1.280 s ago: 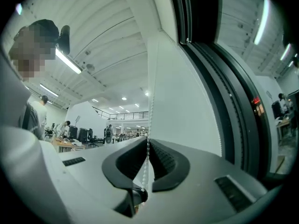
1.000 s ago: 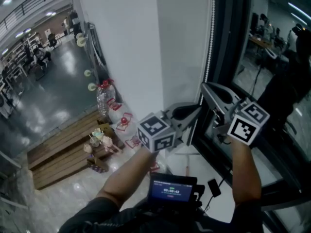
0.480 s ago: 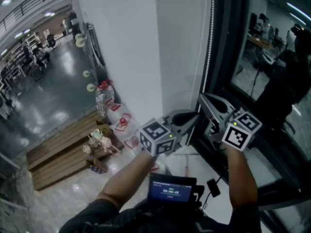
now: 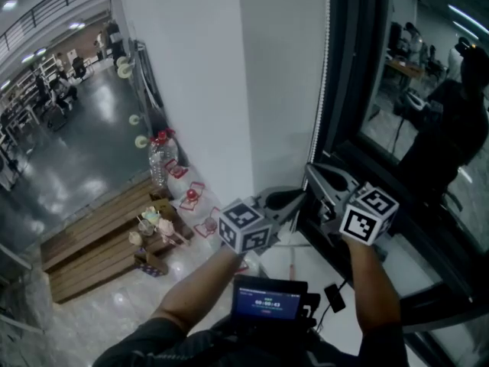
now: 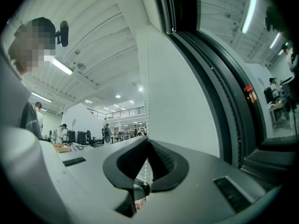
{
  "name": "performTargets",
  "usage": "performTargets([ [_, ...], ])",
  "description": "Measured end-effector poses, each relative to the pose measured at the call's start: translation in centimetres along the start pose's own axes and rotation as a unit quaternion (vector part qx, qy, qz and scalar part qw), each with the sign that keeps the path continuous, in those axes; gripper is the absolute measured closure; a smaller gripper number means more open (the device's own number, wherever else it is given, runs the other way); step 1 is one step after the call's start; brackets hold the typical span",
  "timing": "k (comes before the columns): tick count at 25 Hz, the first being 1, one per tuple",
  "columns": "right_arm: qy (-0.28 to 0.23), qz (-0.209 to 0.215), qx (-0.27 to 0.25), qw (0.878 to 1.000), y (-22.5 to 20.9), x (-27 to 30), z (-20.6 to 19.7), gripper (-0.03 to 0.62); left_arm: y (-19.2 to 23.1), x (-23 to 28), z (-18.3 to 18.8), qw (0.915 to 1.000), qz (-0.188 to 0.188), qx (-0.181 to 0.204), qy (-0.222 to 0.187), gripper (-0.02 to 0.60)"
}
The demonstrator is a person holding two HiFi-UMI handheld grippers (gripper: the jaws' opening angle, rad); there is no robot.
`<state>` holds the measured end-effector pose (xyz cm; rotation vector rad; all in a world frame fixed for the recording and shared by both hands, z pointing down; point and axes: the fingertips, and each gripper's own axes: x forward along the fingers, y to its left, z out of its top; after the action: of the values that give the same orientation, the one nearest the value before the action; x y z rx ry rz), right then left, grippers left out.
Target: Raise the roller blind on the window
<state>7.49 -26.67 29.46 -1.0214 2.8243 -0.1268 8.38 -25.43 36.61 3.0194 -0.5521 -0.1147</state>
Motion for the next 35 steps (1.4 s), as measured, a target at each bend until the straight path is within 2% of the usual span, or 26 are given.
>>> performTargets([
  [4,0.003,0.001,-0.005,1.0,0.2,0.2,0.2,0.594,0.6,-1.1,0.8,0.9999,0.013,0.005,0.002,0.559],
  [7,0.0,0.003,-0.002,1.0,0.1,0.3,0.3,0.594,1.5,-2.6,2.3,0.9996,0.023,-0.006,-0.016,0.522],
  [10,0.001,0.007,-0.001,1.0,0.4,0.4,0.2,0.594,1.9,-3.6,5.6,0.9983,0.03,-0.002,-0.05,0.522],
  [15,0.001,0.014,-0.003,1.0,1.0,0.9,0.1,0.594,1.6,-3.1,13.1,0.9948,0.021,0.043,-0.089,0.522],
  [20,0.005,0.009,-0.001,1.0,1.0,0.7,0.1,0.594,0.8,-0.8,17.6,0.9928,0.002,0.074,-0.094,0.522],
  [26,0.008,0.008,-0.004,1.0,1.6,1.0,0.1,0.594,1.0,0.8,17.8,0.9945,0.0,0.074,-0.074,0.522],
  [27,0.009,0.006,-0.003,1.0,1.5,1.0,0.0,0.594,1.0,1.0,17.5,0.9948,-0.003,0.072,-0.071,0.543],
  [31,0.003,0.009,0.005,1.0,1.4,1.0,-0.3,0.594,0.9,1.0,16.8,0.995,-0.024,0.055,-0.08,0.575],
  [35,0.004,0.016,-0.001,1.0,1.7,1.1,-0.2,0.594,0.6,0.5,17.0,0.9937,-0.025,0.065,-0.089,0.577],
])
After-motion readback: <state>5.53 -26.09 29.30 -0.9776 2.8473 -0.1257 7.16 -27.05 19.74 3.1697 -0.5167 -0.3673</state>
